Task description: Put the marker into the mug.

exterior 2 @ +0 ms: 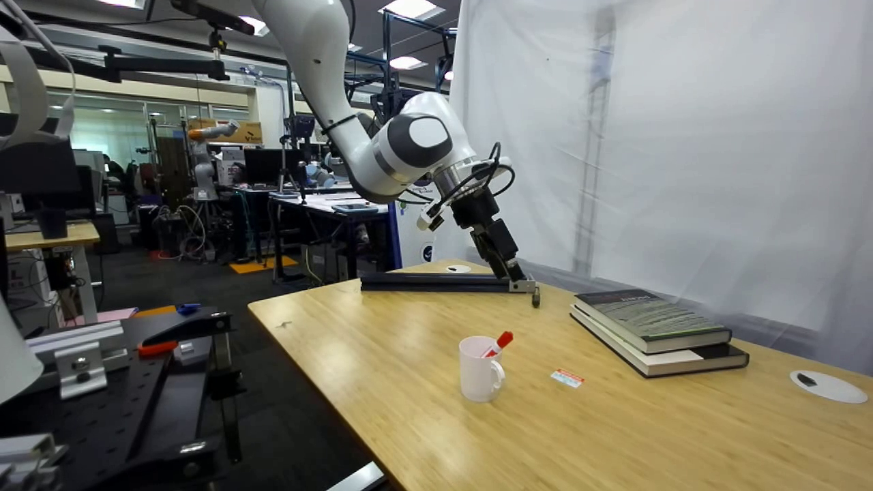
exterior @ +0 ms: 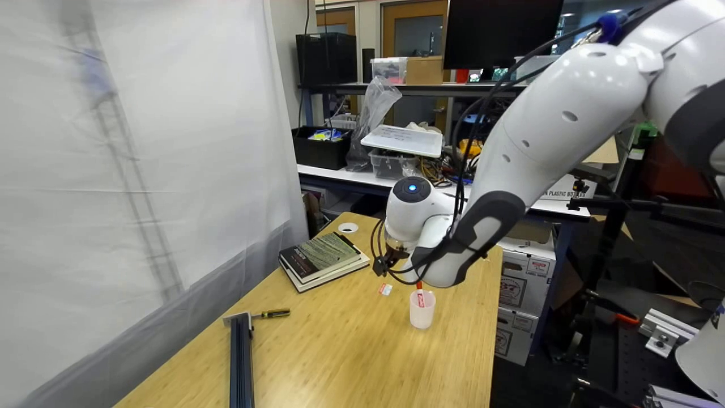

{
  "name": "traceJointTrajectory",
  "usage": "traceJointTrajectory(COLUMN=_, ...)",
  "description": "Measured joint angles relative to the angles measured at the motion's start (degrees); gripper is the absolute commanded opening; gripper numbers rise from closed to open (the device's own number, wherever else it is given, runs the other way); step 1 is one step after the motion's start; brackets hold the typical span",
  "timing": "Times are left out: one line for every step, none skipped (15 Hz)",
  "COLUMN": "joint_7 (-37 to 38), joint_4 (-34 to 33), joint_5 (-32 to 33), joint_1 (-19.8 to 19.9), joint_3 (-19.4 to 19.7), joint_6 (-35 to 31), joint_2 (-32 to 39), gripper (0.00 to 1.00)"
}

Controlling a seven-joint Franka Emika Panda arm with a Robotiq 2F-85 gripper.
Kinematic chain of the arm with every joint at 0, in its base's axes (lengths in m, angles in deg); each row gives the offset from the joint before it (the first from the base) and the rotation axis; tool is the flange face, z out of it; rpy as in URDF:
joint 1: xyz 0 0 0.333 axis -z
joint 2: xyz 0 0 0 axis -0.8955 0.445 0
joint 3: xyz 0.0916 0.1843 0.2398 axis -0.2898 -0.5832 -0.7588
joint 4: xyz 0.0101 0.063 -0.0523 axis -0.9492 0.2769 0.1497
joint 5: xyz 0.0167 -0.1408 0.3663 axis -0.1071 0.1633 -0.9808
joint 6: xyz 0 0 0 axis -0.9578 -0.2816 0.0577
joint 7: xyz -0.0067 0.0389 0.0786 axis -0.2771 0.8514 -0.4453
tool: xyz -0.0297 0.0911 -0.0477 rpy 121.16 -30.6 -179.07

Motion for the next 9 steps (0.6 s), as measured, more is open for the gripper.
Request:
traceJointTrajectory(joint_7=-2.39, joint_4=-0.15, joint_5=0.42, joint_1=2.86, joint_3=-2.28, joint_6=0.80, joint_2=-2.02, gripper=1.00)
traceJointTrajectory(joint_7=-4.54, joint_4=-0.30, joint_5=0.75, joint_1=5.77, joint_3=-4.65, joint_6=1.82, joint_2=-3.81, gripper=1.00)
traceJointTrajectory(joint_7=-6.46, joint_4=-0.52, joint_5=1.11, joint_1=8.84, joint_3=-7.25, joint_6=3.28, joint_2=-5.50, gripper=1.00)
traceJointTrajectory(joint_7=-8.13, joint_4=-0.76, joint_5=1.74, joint_1=12.01, joint_3=-9.98, joint_6=4.91, joint_2=-7.08, gripper=1.00)
traceJointTrajectory(joint_7=-9.55, joint_4=-1.01, joint_5=2.50, joint_1=15.21, joint_3=-12.73, joint_6=6.72, joint_2=-8.52, gripper=1.00)
traceJointTrajectory(joint_7=-10.79, joint_4=-1.26, joint_5=3.34, joint_1=18.45, joint_3=-15.52, joint_6=8.63, joint_2=-9.83, gripper=1.00)
traceJointTrajectory(joint_7=-12.10, joint_4=-1.49, joint_5=4.08, joint_1=21.86, joint_3=-18.51, joint_6=10.69, joint_2=-11.09, gripper=1.00)
traceJointTrajectory(joint_7=-13.44, joint_4=-1.72, joint_5=4.61, joint_1=25.18, joint_3=-21.43, joint_6=12.79, joint_2=-12.19, gripper=1.00)
traceJointTrajectory(joint_7=-14.58, joint_4=-1.94, joint_5=5.15, joint_1=28.48, joint_3=-24.27, joint_6=15.07, joint_2=-13.10, gripper=1.00)
